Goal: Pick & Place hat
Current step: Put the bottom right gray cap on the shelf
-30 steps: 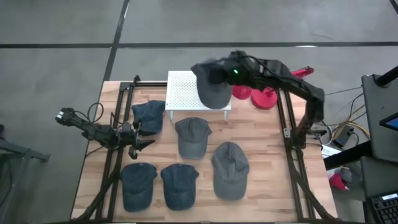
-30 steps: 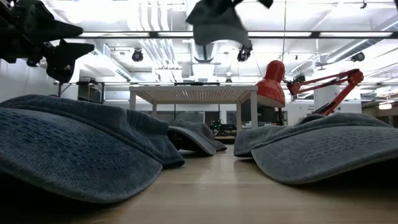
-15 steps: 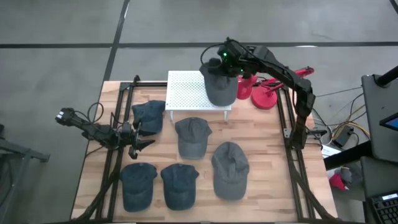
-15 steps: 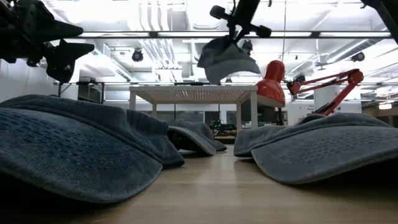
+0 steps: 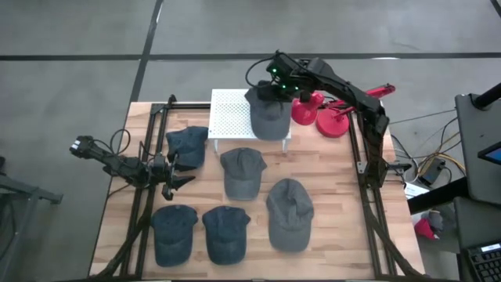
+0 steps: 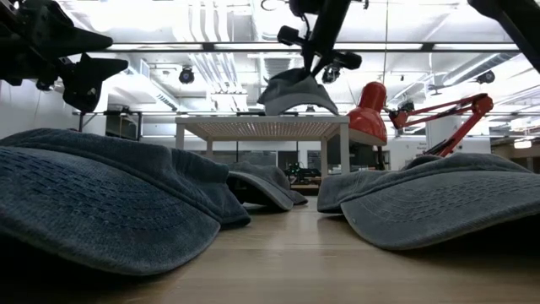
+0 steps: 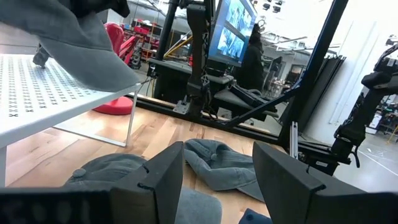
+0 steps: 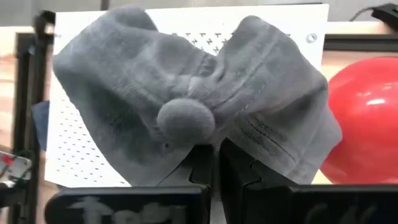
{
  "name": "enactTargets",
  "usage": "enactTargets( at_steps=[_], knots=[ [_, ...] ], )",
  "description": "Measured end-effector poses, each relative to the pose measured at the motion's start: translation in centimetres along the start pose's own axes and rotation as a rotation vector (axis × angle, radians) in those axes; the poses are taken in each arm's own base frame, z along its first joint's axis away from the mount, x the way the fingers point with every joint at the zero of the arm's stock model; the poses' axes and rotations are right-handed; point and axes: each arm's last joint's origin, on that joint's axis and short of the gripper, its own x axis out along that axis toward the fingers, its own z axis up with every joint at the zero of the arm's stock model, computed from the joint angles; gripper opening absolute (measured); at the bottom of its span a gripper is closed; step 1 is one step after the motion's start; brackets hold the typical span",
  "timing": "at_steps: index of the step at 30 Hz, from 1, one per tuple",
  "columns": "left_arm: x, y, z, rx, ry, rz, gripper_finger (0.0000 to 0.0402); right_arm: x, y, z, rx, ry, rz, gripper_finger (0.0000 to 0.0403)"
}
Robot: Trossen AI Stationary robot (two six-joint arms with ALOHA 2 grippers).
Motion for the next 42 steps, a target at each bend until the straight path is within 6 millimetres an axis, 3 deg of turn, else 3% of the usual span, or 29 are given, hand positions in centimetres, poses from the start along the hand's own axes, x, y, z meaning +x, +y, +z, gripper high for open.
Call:
enactTargets(
  at_steps=[10,31,42],
  knots=[
    [0.0,0.0,0.0,0.000,0.000,0.000,0.0195,0.6,-0.9,-0.2,-0.018,0.044,-0.107,0.0008],
    [0.0,0.0,0.0,0.000,0.000,0.000,0.0195,1.5,-0.8,-0.1,-0.108,0.049,-0.122,0.0010],
    [0.0,0.0,0.0,0.000,0.000,0.000,0.0195,1.5,-0.8,0.0,-0.106,0.049,-0.124,0.0070]
  ],
)
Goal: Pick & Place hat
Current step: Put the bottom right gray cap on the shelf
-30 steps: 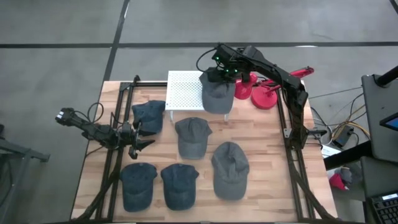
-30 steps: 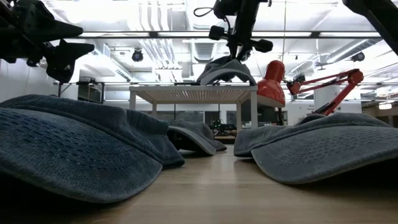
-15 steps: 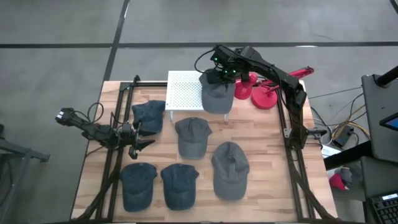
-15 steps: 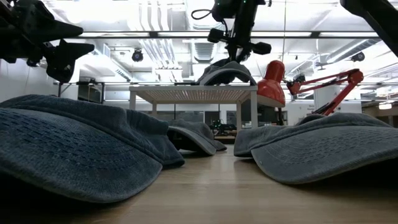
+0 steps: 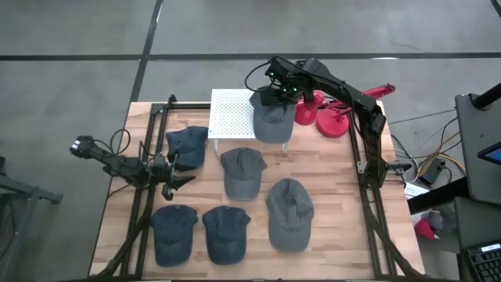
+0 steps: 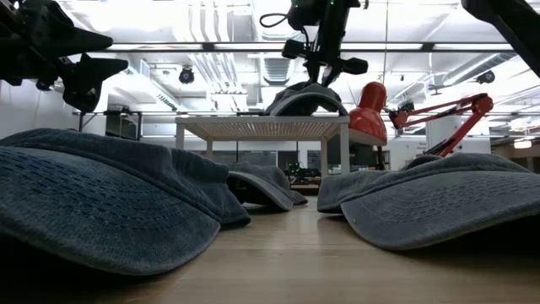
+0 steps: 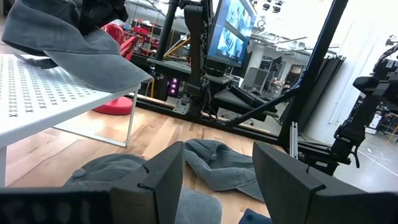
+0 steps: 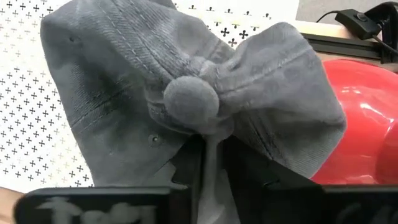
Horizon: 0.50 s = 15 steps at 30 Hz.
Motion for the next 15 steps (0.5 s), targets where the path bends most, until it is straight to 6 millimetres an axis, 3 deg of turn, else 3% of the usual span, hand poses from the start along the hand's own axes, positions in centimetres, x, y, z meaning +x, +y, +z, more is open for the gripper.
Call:
enactTargets(
  at_steps=[15],
  knots=[
    [0.00,0.00,0.00,0.000,0.000,0.000,0.0195,-0.38,-0.11,-0.10,-0.019,0.017,0.008,0.0143]
  ],
)
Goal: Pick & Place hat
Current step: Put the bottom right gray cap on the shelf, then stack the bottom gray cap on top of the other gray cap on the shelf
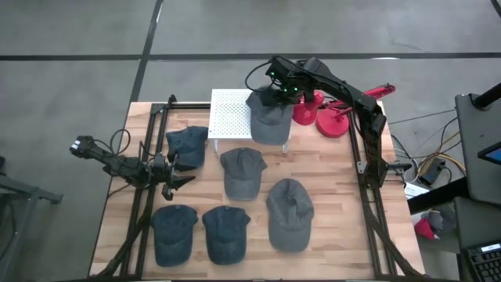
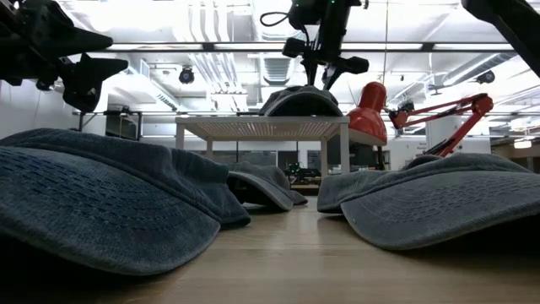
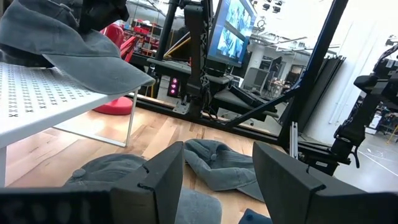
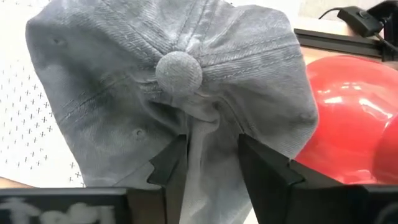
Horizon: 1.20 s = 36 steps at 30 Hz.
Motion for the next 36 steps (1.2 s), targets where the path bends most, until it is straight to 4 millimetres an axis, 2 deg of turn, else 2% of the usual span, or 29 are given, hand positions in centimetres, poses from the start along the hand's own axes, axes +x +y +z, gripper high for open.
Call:
enactTargets(
  at_steps=[10,15,21,25,36],
  knots=[
    [0.0,0.0,0.0,0.000,0.000,0.000,0.0195,-2.6,-0.9,-0.4,-0.018,-0.019,0.031,0.0157],
    [0.0,0.0,0.0,0.000,0.000,-0.001,0.0195,-4.6,-1.1,-1.9,-0.046,0.013,0.071,0.0151],
    [0.0,0.0,0.0,0.000,0.000,0.000,0.0195,-6.6,-0.3,-5.6,-0.153,0.069,0.066,0.0136],
    [0.0,0.0,0.0,0.000,0.000,0.000,0.0195,-7.8,0.9,-8.6,-0.246,0.083,0.100,0.0126],
    [0.0,0.0,0.0,-0.016,0.002,-0.010,0.0195,-9.4,3.7,-16.9,-0.384,0.157,0.154,0.0083]
  ],
)
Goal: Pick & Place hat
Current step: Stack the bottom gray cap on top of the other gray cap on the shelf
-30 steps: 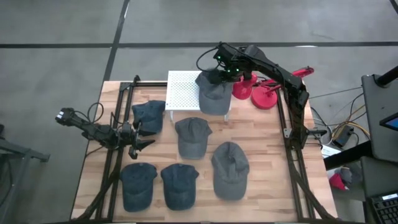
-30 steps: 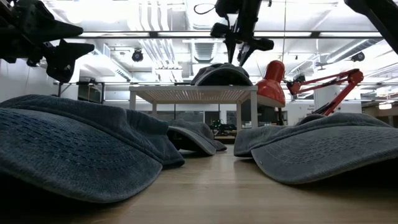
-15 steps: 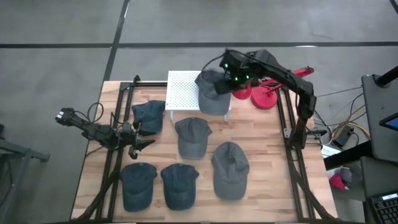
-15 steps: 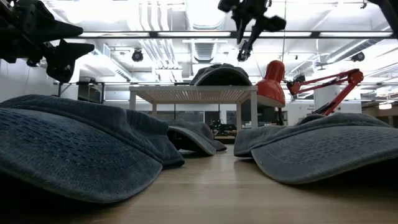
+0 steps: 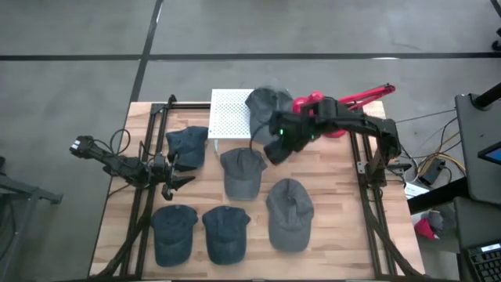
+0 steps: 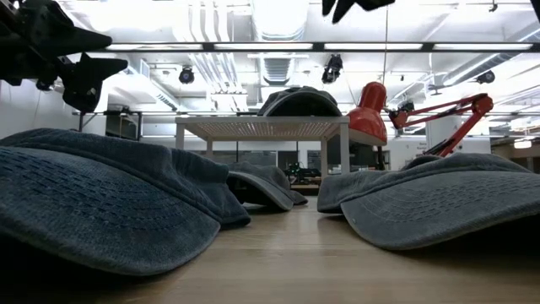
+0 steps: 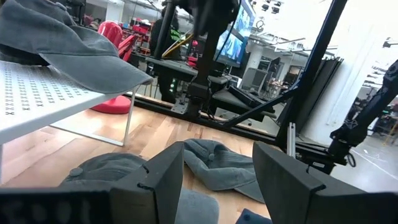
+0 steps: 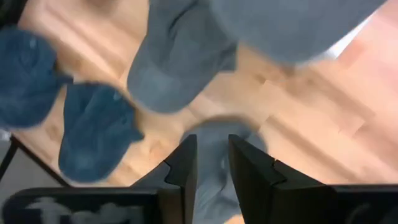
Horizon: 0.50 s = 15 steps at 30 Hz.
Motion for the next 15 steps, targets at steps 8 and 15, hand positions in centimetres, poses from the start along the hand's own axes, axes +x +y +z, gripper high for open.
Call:
enactTargets(
  at_steps=[8,15],
  knots=[
    [0.0,0.0,0.0,-0.004,0.001,-0.002,0.0195,1.4,2.7,-5.6,-0.029,0.083,-0.032,0.0034],
    [0.0,0.0,0.0,-0.004,0.001,-0.002,0.0195,2.5,3.7,-9.6,0.012,0.130,-0.086,0.0010]
  ],
)
